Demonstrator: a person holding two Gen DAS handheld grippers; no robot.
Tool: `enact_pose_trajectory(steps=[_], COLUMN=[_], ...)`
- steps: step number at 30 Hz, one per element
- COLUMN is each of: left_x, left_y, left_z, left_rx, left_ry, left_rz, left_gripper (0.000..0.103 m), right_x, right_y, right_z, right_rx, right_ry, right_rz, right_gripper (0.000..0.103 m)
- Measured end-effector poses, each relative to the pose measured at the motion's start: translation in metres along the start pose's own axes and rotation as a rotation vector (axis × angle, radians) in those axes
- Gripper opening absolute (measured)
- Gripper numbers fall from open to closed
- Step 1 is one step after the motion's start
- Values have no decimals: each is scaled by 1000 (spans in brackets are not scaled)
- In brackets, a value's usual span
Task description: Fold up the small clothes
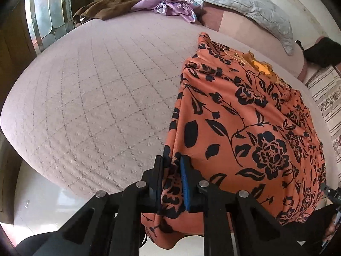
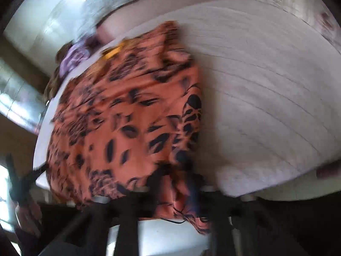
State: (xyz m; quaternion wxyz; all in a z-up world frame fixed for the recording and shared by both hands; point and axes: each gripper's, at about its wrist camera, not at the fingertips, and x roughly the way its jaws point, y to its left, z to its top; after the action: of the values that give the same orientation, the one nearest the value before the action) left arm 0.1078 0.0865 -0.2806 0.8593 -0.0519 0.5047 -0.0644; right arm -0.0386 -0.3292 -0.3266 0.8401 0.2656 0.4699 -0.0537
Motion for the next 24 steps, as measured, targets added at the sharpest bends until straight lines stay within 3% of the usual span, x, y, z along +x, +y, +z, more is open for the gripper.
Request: enact_pose_trajectory(steps=[1, 3, 4, 5, 10, 12, 13, 14, 15, 17, 18, 20, 21, 22, 24], left_x=[0, -1, -2, -2, 5, 7, 7, 3, 1, 0, 1, 0, 0, -1, -3], left_y=[2, 9, 13, 14, -1, -12, -16, -20, -22, -24, -25, -24, -22, -19, -10], left_z=[0, 0, -2, -3, -14, -17, -17, -17, -16, -16, -16, -13, -12, -11, -8], left_rx=[-11, -44, -54, -62, 19, 83, 102, 117, 125, 134, 133, 122, 123, 104, 72], left_ry=[4, 12, 21, 27, 78, 78, 67, 50, 43, 40, 39, 40, 42, 48, 58], left_rz=[-4, 3, 11, 21, -3, 46, 47, 26, 15, -1, -6, -35, -57, -80, -121], left_gripper=[17, 33, 63, 84, 86, 83, 74, 55, 46, 31, 27, 12, 12, 10, 9], right_x=[-7, -20, -26, -28, -9, -5, -3, -3, -3, -3, 0, 0, 0, 1, -2], right_y=[5, 7, 3, -1, -28, -32, -34, -35, -35, -28, -24, -9, -4, 3, 7], right_z=[2, 7, 11, 14, 13, 10, 9, 8, 7, 2, 1, -3, -6, -9, -11], right_rx=[-10, -5, 18, 40, 184, 208, 205, 202, 196, 155, 109, 14, -28, -70, -86], right_ry=[-33, -95, -125, -128, -2, 22, 28, 32, 34, 21, 29, 36, 48, 65, 66], right_rz=[22, 58, 93, 116, 108, 92, 85, 82, 87, 89, 68, 26, 22, 26, 49], right_gripper=[11, 11, 11, 11, 26, 32, 45, 57, 72, 73, 71, 51, 26, 15, 14])
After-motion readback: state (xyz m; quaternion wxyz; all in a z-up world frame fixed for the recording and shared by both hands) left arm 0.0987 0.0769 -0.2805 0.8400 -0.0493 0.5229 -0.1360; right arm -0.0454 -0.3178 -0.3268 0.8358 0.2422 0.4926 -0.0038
